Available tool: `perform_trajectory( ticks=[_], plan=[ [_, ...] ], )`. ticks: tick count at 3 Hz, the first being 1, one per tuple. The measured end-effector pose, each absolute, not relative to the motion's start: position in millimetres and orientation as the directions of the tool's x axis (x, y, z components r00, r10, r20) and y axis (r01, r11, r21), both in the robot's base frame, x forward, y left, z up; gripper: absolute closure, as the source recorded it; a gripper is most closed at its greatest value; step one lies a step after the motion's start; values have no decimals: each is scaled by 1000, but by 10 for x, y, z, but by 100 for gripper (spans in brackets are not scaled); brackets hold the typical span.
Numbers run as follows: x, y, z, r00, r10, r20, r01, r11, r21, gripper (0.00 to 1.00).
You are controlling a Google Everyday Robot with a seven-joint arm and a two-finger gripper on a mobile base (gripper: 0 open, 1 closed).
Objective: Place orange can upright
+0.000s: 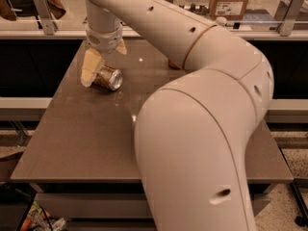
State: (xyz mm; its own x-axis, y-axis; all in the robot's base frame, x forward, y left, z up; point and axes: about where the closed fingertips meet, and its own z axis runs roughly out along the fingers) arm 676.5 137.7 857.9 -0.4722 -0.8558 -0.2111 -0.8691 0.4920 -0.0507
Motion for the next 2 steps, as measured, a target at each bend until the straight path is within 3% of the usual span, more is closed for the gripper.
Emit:
perform_trajectory(
  ticks=[2],
  plan=[
    [6771,1475,8458,-468,-868,-166,-874,482,-54,41]
  ],
)
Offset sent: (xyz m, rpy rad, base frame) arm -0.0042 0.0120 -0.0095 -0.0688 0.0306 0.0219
